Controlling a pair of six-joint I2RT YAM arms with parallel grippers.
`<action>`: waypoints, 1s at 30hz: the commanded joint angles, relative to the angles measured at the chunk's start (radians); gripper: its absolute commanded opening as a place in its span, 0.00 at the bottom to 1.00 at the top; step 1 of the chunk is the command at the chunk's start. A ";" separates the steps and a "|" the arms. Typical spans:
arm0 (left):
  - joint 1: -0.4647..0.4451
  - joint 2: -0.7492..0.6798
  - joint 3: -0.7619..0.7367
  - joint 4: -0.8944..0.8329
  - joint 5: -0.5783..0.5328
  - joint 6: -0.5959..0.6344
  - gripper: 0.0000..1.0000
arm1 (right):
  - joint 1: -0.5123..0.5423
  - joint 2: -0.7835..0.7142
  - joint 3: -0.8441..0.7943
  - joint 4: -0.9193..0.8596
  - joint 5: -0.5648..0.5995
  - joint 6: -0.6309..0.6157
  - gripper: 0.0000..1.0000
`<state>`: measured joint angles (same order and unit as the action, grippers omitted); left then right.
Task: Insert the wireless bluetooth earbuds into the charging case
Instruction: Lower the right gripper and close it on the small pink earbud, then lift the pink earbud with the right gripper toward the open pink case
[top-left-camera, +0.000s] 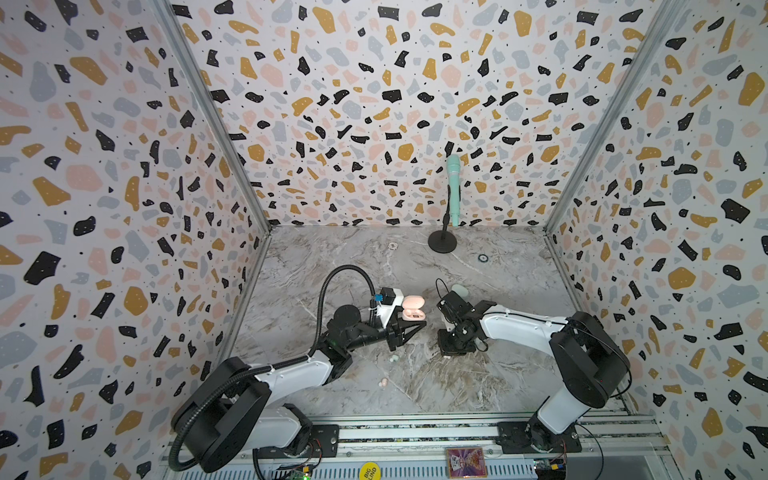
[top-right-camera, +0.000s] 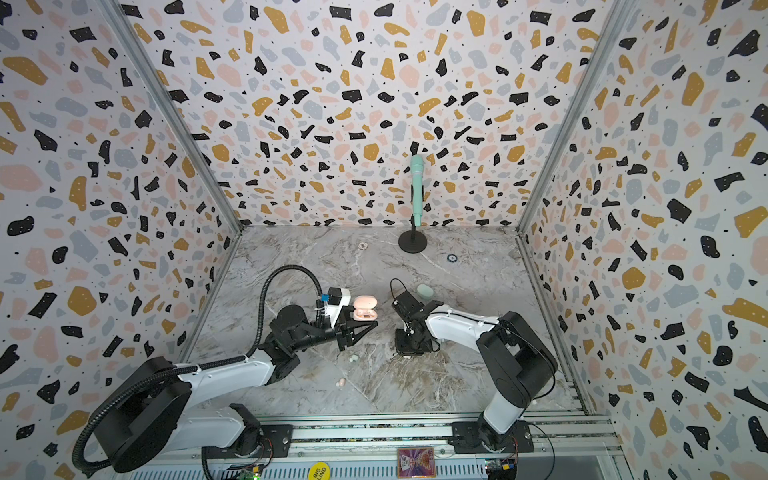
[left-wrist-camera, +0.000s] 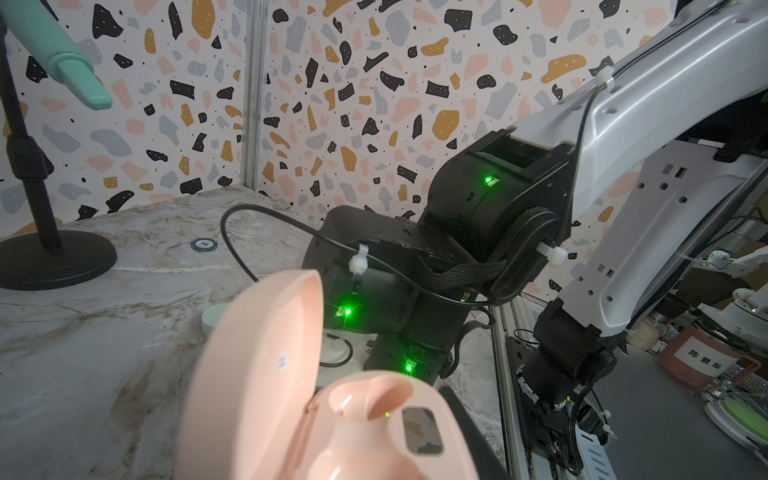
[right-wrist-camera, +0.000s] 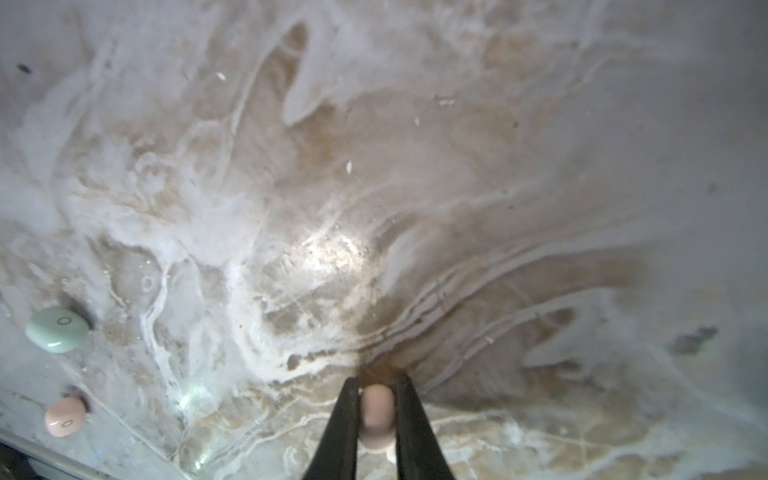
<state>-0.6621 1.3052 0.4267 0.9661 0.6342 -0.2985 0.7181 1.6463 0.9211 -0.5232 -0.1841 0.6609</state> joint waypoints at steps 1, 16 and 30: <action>0.007 -0.018 0.001 0.040 0.007 0.018 0.11 | 0.005 -0.034 0.004 -0.029 0.024 -0.002 0.14; 0.007 0.056 0.088 0.084 0.041 -0.008 0.11 | -0.153 -0.381 0.026 -0.023 -0.160 -0.099 0.13; -0.039 0.220 0.241 0.193 0.195 -0.037 0.12 | -0.377 -0.587 0.135 -0.072 -0.643 -0.363 0.13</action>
<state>-0.6785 1.5074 0.6327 1.0538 0.7666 -0.3286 0.3698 1.0962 1.0199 -0.5438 -0.6807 0.3820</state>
